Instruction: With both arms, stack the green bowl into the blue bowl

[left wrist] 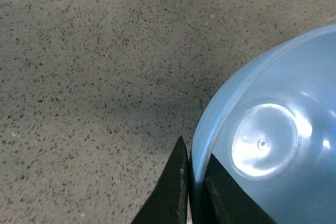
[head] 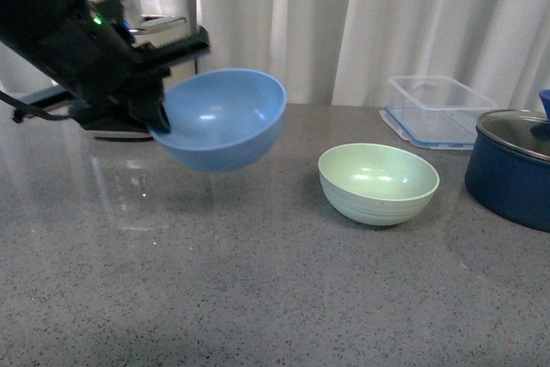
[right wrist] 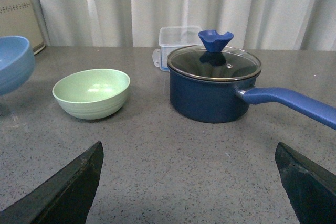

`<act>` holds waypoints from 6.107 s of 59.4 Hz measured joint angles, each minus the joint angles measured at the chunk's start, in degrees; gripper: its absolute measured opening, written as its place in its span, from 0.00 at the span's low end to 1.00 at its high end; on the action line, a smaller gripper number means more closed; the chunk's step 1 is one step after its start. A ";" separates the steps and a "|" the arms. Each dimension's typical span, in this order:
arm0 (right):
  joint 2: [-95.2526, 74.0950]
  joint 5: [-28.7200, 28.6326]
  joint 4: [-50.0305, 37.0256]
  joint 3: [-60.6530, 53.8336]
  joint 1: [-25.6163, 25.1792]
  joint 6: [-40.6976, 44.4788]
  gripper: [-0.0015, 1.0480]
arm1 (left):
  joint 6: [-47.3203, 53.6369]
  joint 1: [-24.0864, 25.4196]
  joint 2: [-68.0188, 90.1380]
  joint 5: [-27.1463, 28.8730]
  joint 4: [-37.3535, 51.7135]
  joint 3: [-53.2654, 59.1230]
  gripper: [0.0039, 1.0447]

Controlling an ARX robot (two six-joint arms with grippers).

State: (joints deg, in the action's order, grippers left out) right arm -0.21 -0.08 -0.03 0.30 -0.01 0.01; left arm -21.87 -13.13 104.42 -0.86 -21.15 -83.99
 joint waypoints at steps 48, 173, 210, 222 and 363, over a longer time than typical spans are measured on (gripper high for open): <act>0.00 -0.02 0.00 0.00 0.00 0.00 0.90 | -0.28 0.04 5.64 0.87 -2.36 -6.75 0.46; 0.00 0.00 0.00 0.00 0.00 0.00 0.90 | 21.62 13.03 -87.84 0.85 37.77 82.79 0.03; -0.02 0.00 0.00 0.00 -0.02 0.00 0.90 | 21.62 13.03 -104.17 0.87 21.40 82.79 0.03; 0.00 0.00 0.00 0.00 0.00 0.00 0.90 | 21.62 13.03 -104.19 0.87 21.18 82.79 0.07; -111.12 6.21 13.42 74.97 10.12 -26.25 0.10 | 21.62 13.03 -104.24 0.90 21.18 82.79 0.94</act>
State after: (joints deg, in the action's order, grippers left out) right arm -111.33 6.13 13.39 75.26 10.11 -26.24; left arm -0.25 -0.10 0.19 0.03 0.03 -1.19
